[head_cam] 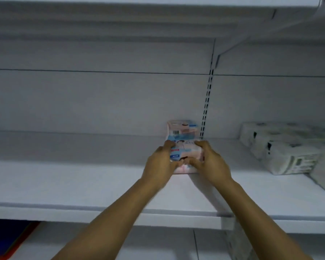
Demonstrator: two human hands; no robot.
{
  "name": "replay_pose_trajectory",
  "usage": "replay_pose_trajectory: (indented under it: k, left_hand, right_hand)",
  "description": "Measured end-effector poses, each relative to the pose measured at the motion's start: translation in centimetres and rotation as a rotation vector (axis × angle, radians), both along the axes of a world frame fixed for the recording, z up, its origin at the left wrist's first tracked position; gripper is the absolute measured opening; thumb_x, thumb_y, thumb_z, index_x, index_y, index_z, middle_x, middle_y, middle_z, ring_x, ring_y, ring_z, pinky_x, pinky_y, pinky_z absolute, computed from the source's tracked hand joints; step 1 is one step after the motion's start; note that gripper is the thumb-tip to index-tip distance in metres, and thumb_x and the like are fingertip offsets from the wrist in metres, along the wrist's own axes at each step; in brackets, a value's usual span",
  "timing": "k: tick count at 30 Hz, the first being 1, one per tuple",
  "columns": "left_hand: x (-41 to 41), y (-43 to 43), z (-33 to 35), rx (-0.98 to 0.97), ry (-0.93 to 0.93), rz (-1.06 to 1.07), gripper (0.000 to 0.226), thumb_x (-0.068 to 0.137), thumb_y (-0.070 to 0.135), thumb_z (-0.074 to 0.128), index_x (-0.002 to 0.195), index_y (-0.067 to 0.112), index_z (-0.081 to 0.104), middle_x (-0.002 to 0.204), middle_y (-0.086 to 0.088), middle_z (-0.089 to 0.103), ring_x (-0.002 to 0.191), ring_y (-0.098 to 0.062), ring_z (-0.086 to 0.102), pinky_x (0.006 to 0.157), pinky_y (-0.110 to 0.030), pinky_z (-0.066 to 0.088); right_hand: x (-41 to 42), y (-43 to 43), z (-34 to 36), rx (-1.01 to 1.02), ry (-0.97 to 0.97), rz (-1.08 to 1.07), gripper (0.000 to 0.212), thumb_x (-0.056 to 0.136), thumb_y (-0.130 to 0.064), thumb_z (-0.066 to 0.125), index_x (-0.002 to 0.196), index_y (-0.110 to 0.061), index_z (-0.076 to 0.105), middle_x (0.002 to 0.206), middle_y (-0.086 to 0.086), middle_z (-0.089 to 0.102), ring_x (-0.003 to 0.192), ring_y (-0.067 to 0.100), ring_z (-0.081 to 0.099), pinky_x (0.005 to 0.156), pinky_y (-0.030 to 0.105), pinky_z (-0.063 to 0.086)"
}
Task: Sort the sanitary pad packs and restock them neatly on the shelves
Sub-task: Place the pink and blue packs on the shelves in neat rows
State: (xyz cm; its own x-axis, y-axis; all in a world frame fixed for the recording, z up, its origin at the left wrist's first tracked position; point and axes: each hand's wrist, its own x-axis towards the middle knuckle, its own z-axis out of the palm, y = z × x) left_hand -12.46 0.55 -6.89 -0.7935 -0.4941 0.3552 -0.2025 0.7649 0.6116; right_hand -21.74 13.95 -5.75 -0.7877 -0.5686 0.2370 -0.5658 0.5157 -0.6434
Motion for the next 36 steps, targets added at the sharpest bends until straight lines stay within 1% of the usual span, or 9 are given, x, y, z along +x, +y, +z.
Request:
replay_pose_trajectory:
  k: [5, 8, 12, 15, 19, 25, 30, 33, 36]
  left_hand:
    - [-4.5, -1.7, -0.8, 0.154, -0.004, 0.068, 0.072, 0.090, 0.031, 0.062, 0.148, 0.037, 0.021, 0.134, 0.000, 0.052, 0.110, -0.017, 0.058, 0.087, -0.023, 0.045]
    - [-4.5, -1.5, -1.4, 0.373, 0.148, 0.084, 0.095, 0.085, 0.028, 0.071, 0.152, 0.035, 0.004, 0.148, 0.005, 0.036, 0.120, -0.015, 0.054, 0.094, -0.030, 0.049]
    - [-4.4, -1.8, -1.9, 0.211, 0.198, 0.228, 0.070, 0.075, 0.042, 0.077, 0.131, 0.024, 0.040, 0.126, 0.005, 0.050, 0.104, -0.012, 0.058, 0.076, -0.022, 0.049]
    - [-4.5, -1.7, -1.6, 0.211, 0.139, 0.176, 0.043, 0.080, 0.040, 0.073, 0.113, 0.027, 0.048, 0.105, 0.010, 0.062, 0.080, -0.003, 0.062, 0.064, -0.016, 0.049]
    - [-4.4, -1.6, -1.3, 0.203, 0.128, 0.141, 0.046, 0.084, 0.032, 0.069, 0.125, 0.025, 0.048, 0.117, 0.011, 0.063, 0.091, -0.006, 0.064, 0.080, -0.024, 0.055]
    - [-4.2, -1.4, -1.3, 0.183, 0.086, 0.092, 0.058, 0.084, 0.034, 0.068, 0.136, 0.026, 0.042, 0.129, 0.012, 0.058, 0.106, -0.008, 0.061, 0.091, -0.026, 0.052]
    - [-4.4, -1.2, -1.1, 0.206, 0.055, 0.076, 0.064, 0.083, 0.036, 0.070, 0.138, 0.030, 0.039, 0.130, 0.013, 0.056, 0.116, -0.009, 0.057, 0.094, -0.025, 0.048]
    - [-3.7, -1.0, -1.0, 0.195, 0.127, 0.113, 0.072, 0.084, 0.034, 0.070, 0.145, 0.026, 0.032, 0.135, 0.011, 0.047, 0.122, -0.009, 0.047, 0.099, -0.024, 0.041]
    - [-1.2, -1.8, -1.0, 0.082, 0.212, 0.194, 0.078, 0.089, 0.030, 0.065, 0.151, 0.021, 0.021, 0.154, 0.005, 0.030, 0.139, -0.011, 0.028, 0.105, -0.014, 0.022]
  right_hand:
    - [-3.9, -2.5, -0.3, -0.119, -0.095, 0.055, 0.062, 0.087, -0.043, 0.065, 0.139, -0.032, 0.035, 0.130, -0.006, 0.056, 0.102, 0.012, 0.057, 0.086, 0.029, 0.045]
    - [-4.2, -3.0, -1.4, -0.298, -0.165, -0.002, 0.082, 0.080, -0.041, 0.073, 0.145, -0.032, 0.025, 0.114, -0.013, 0.058, 0.097, 0.010, 0.059, 0.084, 0.029, 0.047]
    - [-4.9, -3.0, -1.9, -0.411, -0.192, -0.084, 0.075, 0.075, -0.038, 0.079, 0.137, -0.026, 0.038, 0.105, -0.009, 0.058, 0.093, 0.012, 0.058, 0.085, 0.032, 0.050]
    - [-4.9, -3.1, -1.8, -0.426, -0.162, -0.071, 0.055, 0.077, -0.041, 0.077, 0.120, -0.029, 0.046, 0.108, -0.009, 0.059, 0.093, 0.009, 0.057, 0.080, 0.027, 0.047]
    - [-5.0, -3.2, -1.9, -0.447, -0.152, -0.052, 0.049, 0.077, -0.040, 0.077, 0.109, -0.039, 0.041, 0.103, -0.015, 0.056, 0.094, 0.008, 0.059, 0.081, 0.030, 0.052]
    - [-5.4, -3.6, -2.3, -0.377, -0.120, -0.046, 0.059, 0.074, -0.044, 0.078, 0.117, -0.037, 0.039, 0.112, -0.012, 0.054, 0.097, 0.007, 0.055, 0.080, 0.028, 0.048]
    - [-5.4, -3.7, -2.8, -0.260, 0.198, -0.138, 0.079, 0.075, -0.049, 0.075, 0.139, -0.022, 0.039, 0.138, 0.004, 0.048, 0.126, 0.024, 0.045, 0.104, 0.045, 0.040]
    - [-4.4, -3.8, -2.9, -0.254, 0.519, -0.108, 0.059, 0.082, -0.039, 0.068, 0.132, -0.017, 0.046, 0.143, 0.014, 0.044, 0.133, 0.033, 0.038, 0.112, 0.056, 0.025]
    - [-2.8, -4.8, -2.5, -0.341, 0.750, 0.025, 0.044, 0.081, -0.030, 0.062, 0.120, -0.011, 0.057, 0.135, 0.017, 0.052, 0.129, 0.034, 0.042, 0.114, 0.054, 0.021]
